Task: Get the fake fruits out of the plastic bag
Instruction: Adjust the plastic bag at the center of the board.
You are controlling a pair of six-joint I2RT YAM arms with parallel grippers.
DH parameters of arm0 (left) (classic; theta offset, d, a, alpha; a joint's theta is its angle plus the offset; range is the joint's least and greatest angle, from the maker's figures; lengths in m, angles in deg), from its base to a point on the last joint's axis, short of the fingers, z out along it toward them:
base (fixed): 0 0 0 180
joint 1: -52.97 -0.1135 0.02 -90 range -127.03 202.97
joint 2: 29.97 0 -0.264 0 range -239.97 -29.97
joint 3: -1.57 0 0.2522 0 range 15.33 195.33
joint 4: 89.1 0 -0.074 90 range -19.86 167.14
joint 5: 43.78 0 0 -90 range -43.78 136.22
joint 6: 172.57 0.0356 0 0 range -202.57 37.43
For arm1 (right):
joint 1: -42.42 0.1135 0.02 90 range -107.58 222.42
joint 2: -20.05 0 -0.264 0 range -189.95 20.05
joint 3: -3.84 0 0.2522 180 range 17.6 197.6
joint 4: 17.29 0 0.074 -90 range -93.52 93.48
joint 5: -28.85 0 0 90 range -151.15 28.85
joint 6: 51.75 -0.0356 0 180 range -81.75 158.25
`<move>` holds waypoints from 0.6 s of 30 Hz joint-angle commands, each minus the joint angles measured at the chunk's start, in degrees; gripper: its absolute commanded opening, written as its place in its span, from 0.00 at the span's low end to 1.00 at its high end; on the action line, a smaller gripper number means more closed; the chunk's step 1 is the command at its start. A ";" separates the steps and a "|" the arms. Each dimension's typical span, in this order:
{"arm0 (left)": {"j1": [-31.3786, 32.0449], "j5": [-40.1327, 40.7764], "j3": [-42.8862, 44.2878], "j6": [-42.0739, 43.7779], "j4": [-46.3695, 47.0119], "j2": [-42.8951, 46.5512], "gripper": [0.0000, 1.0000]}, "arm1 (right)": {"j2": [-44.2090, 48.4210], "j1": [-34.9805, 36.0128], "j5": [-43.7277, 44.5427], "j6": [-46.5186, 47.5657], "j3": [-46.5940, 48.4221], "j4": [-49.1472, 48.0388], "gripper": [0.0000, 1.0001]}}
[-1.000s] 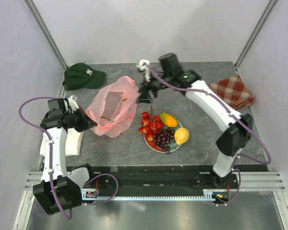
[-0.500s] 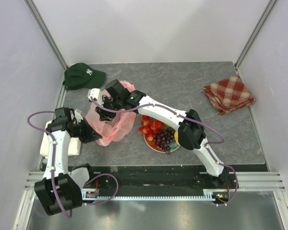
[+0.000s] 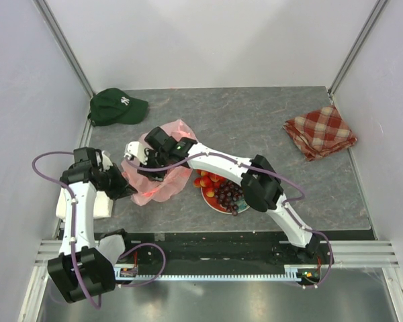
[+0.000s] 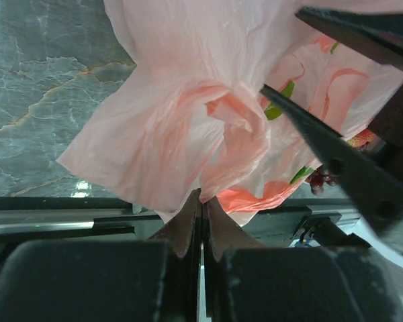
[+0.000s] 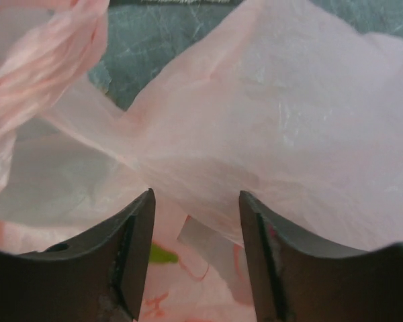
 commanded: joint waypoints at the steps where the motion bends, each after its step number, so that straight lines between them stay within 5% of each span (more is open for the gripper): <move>1: -0.05 2.23 2.92 2.91 -1.70 -0.77 0.02 | -4.16 0.85 5.37 -2.07 6.25 -3.59 0.64; 6: -0.05 5.04 7.32 4.14 -1.35 -3.14 0.02 | -8.91 1.11 9.17 -4.81 10.13 -6.49 0.81; 18: -0.76 4.07 4.33 5.81 -2.67 -4.20 0.02 | -12.34 -2.31 7.61 -14.56 16.90 -12.38 0.75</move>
